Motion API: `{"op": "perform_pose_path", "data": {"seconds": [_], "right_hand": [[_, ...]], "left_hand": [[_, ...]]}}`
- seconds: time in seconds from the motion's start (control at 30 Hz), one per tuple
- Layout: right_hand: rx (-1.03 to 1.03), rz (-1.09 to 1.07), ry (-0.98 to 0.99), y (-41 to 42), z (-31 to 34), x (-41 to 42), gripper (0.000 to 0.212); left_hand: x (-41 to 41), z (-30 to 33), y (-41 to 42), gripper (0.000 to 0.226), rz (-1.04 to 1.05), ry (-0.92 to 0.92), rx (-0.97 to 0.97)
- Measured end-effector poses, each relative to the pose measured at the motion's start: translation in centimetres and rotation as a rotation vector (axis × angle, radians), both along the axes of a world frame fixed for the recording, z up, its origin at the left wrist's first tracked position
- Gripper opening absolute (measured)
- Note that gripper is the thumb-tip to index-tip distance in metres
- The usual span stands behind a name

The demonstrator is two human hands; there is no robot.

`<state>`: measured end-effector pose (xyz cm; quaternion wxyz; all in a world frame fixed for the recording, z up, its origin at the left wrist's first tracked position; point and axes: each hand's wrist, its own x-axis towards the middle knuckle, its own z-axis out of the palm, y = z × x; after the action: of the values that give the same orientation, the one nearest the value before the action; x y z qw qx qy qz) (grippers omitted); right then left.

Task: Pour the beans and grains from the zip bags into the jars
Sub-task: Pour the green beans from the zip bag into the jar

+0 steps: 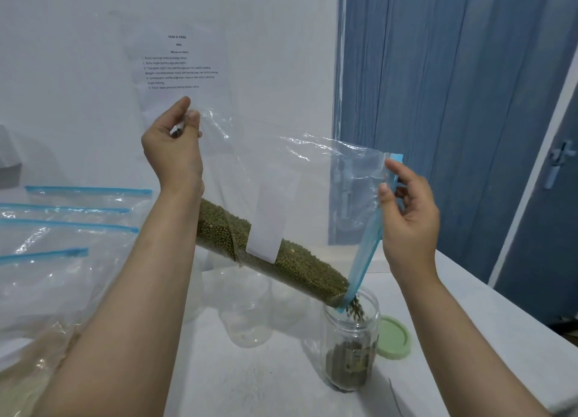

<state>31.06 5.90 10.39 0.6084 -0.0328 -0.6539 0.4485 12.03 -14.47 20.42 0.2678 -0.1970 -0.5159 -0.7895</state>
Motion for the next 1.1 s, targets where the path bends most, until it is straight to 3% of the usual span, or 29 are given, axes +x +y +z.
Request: {"op": "perform_pose_path", "data": {"seconds": [1.1], "right_hand": [[0.008,-0.027,-0.048,-0.1,-0.5,1.5,0.029]], "left_hand": [[1.3,0.4,0.5,0.024,-0.008,0.035,-0.018]]}}
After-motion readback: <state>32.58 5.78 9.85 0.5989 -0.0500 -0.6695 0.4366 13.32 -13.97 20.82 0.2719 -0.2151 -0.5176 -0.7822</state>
